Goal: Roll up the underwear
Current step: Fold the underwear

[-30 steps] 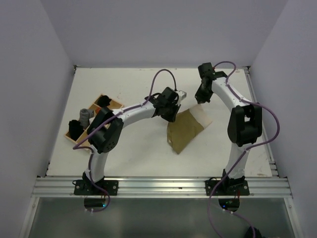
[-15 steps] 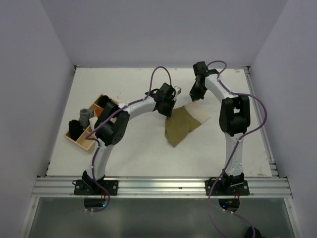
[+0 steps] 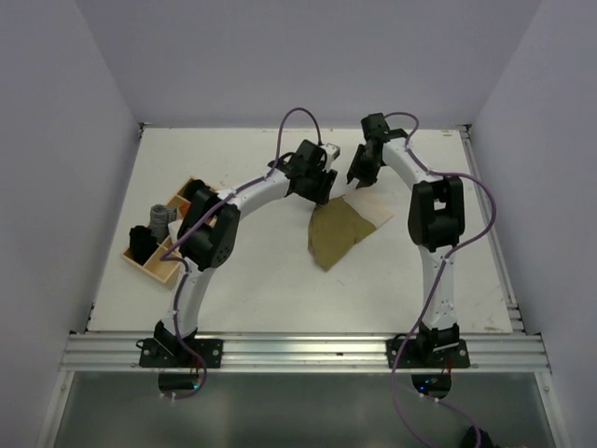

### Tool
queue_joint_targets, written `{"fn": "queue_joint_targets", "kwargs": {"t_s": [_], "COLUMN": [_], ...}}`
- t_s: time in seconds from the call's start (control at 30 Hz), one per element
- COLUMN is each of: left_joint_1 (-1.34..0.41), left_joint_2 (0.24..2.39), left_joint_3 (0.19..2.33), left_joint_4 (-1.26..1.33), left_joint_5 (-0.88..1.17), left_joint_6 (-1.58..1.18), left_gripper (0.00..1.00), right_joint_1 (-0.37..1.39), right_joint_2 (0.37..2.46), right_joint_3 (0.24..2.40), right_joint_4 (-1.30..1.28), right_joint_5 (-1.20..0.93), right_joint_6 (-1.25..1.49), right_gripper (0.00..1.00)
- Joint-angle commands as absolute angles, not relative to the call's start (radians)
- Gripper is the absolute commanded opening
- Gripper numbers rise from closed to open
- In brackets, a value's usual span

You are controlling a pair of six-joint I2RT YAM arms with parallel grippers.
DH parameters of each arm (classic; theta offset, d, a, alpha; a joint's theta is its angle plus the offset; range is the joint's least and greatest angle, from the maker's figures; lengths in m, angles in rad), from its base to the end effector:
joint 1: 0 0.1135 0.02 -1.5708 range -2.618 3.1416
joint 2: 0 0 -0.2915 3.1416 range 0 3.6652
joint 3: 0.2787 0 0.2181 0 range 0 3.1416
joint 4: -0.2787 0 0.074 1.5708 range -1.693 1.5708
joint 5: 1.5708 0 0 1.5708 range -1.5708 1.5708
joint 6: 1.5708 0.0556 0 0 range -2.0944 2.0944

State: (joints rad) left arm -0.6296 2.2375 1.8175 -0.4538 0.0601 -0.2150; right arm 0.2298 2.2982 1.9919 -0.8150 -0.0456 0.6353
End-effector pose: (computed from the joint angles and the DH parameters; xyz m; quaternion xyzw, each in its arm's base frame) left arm 0.4016 -0.2967 0.2126 0.2034 0.9172 -0.1657 0.2998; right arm 0.4747 0.1137 0.2085 0.1913 0.9557 0.1136 0.1930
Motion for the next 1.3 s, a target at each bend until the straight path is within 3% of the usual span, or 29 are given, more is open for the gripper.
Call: {"fn": "queue_joint_targets", "kwargs": {"t_s": [0.0,0.27,0.53,0.7,0.9,1.03,1.27], "left_joint_1": [-0.630,-0.630,-0.647,-0.718,-0.813,-0.766,-0.638], "left_joint_2": [2.266,2.273,2.198,2.077,1.976,1.962,1.963], "left_joint_3": [1.845,1.773,1.634,1.471,1.396,1.437,1.402], "left_joint_4": [-0.439,-0.410,-0.376,-0.308,-0.319,-0.400,-0.368], "left_joint_5": [0.145,0.170,0.268,0.322,0.276,0.172,0.210], "left_joint_6": [-0.131,-0.069,-0.245,-0.354,-0.431,-0.423,-0.443], "left_gripper": [0.58,0.59,0.54,0.54,0.54,0.55,0.54], "right_joint_1": [0.226,0.198,0.193,0.192,0.193,0.202,0.242], "right_joint_2": [2.169,2.036,2.131,2.072,2.057,2.062,2.085], "right_joint_3": [1.948,1.738,1.819,1.701,1.738,1.772,1.802], "right_joint_4": [-0.854,-0.813,-0.851,-0.798,-0.831,-0.833,-0.822], "right_joint_5": [-0.084,-0.092,-0.077,-0.084,-0.081,-0.123,-0.211], "right_joint_6": [0.603,0.563,0.563,0.493,0.442,0.430,0.384], "right_gripper": [0.37,0.37,0.36,0.37,0.37,0.37,0.37]}}
